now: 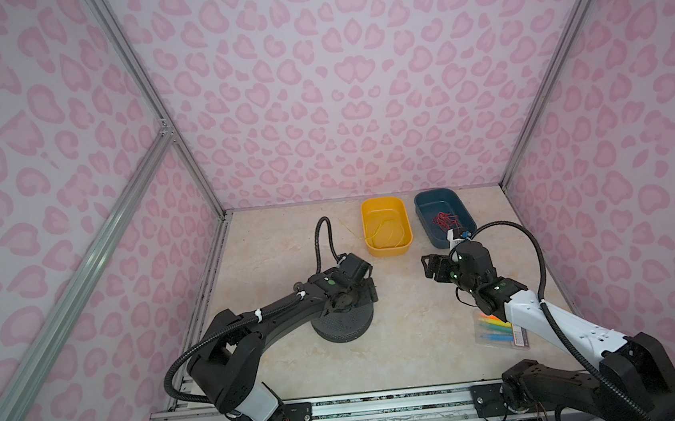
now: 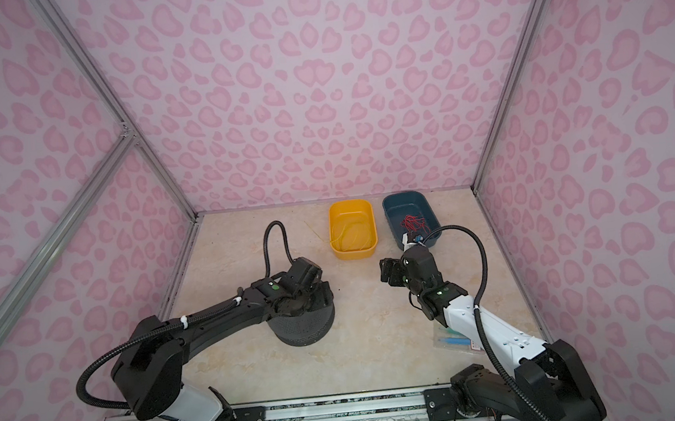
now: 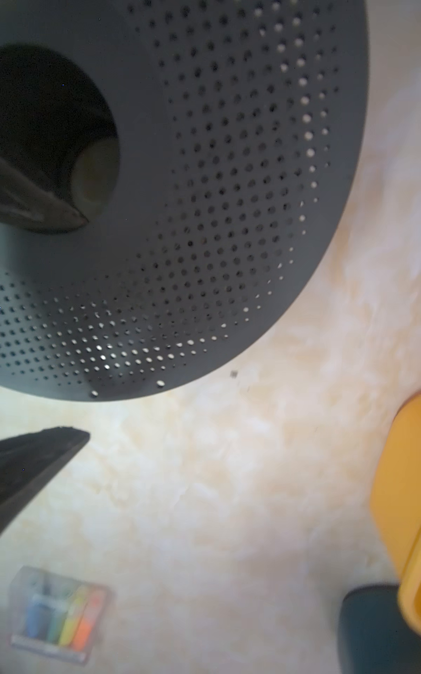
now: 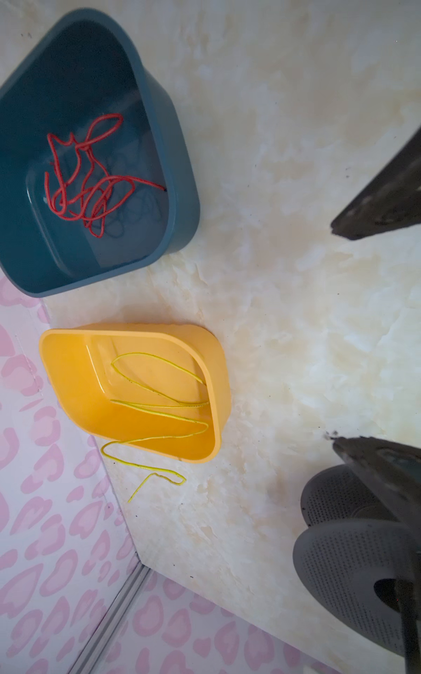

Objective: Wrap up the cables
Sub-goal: 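Slide the grey spool to table centre with left gripper while right draws back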

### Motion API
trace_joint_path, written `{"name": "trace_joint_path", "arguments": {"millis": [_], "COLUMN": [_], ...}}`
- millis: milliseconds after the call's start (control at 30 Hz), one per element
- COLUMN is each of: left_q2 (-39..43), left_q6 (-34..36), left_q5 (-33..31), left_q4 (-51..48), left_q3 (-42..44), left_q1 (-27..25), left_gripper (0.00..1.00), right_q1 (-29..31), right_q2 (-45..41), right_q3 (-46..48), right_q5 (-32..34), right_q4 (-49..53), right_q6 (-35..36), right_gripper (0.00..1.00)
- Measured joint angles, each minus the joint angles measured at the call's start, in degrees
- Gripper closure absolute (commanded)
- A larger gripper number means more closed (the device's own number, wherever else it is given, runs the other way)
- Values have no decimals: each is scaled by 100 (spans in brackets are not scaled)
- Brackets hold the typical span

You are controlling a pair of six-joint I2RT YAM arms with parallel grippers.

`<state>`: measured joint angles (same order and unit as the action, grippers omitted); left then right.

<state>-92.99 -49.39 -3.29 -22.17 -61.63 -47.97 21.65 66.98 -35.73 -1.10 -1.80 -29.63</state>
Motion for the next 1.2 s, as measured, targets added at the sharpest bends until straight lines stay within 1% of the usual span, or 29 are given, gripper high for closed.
{"name": "trace_joint_path", "arguments": {"millis": [100,200,433,633,733,800,867,933,1033,1200], "left_q2": [-326,-605,-664,-566,-181,162,619,1093,1906,3099], "left_q6": [7,85,173,461,691,925,1054,1139,1147,1165], "left_q5": [120,205,444,498,407,271,155,42,-214,-549], "left_q4": [262,479,730,756,623,608,535,448,184,-212], "left_q3": [-433,-807,-992,-1082,-1082,-1003,-667,-216,442,1097], "left_q1": [-334,-522,-560,-577,-566,-494,-197,245,767,1294], "left_gripper": [14,14,13,11,8,8,8,8,7,7], "right_q1": [-125,-181,-227,-234,-238,-232,-144,44,315,516], "right_q2": [0,-15,-26,85,164,310,490,671,863,1187], "right_q3": [63,81,127,127,122,92,15,-85,-210,-262], "right_q5": [20,33,66,63,20,-155,-289,-409,-452,-485], "right_q4": [46,85,96,83,76,33,-7,-33,-48,-129], "right_q6": [-98,-129,-149,-168,-166,-164,-120,-48,81,181], "right_gripper": [14,14,15,15,17,20,22,23,25,29]}}
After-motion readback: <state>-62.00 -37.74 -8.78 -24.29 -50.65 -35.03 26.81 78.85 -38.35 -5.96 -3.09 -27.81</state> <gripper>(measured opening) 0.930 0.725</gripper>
